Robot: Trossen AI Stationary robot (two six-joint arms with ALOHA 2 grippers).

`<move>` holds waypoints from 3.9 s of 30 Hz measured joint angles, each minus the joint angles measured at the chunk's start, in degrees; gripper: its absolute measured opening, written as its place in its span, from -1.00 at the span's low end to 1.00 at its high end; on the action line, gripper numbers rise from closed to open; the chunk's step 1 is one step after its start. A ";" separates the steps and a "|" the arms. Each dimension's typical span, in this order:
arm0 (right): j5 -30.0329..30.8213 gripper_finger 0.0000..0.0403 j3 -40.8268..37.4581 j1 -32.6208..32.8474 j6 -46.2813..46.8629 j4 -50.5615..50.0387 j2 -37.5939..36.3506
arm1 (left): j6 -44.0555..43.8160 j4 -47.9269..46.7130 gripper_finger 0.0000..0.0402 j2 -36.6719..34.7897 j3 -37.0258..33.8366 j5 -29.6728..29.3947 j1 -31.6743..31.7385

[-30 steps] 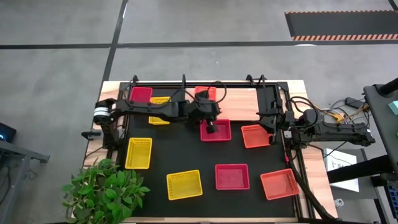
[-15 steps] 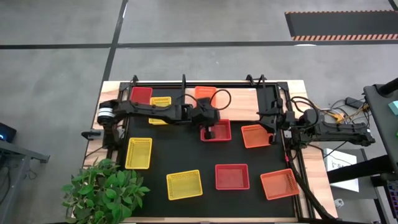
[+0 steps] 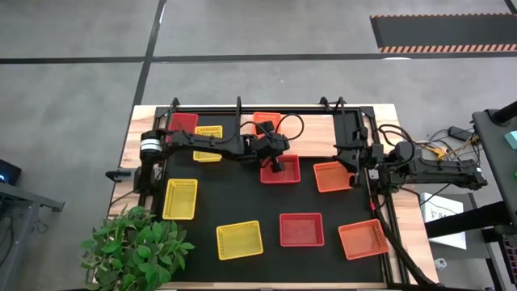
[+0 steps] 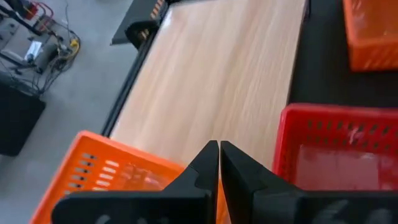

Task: Stack baskets on shelf by color
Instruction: Put the top left orange basket on the shelf

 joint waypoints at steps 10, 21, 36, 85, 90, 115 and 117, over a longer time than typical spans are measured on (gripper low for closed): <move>2.83 -0.48 1.31 0.26 -0.67 0.05 6.54 | 14.44 0.66 -1.00 -15.08 -2.48 -0.75 -4.27; 8.52 -0.94 21.80 -0.19 -3.40 -9.34 25.05 | 20.38 6.84 -1.00 -34.04 -22.05 5.56 -5.01; 17.90 -0.96 48.54 -1.81 -1.20 -40.77 52.78 | 14.70 11.05 -1.00 -49.86 -41.35 7.80 -7.79; 6.81 -0.96 73.83 -21.33 -16.69 -47.55 89.10 | 15.11 11.60 -1.00 -56.47 -46.56 0.75 -7.76; 6.54 -0.96 73.81 -22.83 -19.57 -42.65 89.98 | 16.47 11.66 -1.00 -56.50 -46.70 0.71 -7.76; -12.79 -0.96 73.72 -19.70 -13.45 -35.04 87.38 | 22.55 19.10 -1.00 -55.40 -47.09 0.47 -7.65; -12.70 -0.96 73.72 -19.83 -13.23 -35.11 87.83 | 22.54 18.99 -1.00 -55.40 -47.19 0.47 -7.65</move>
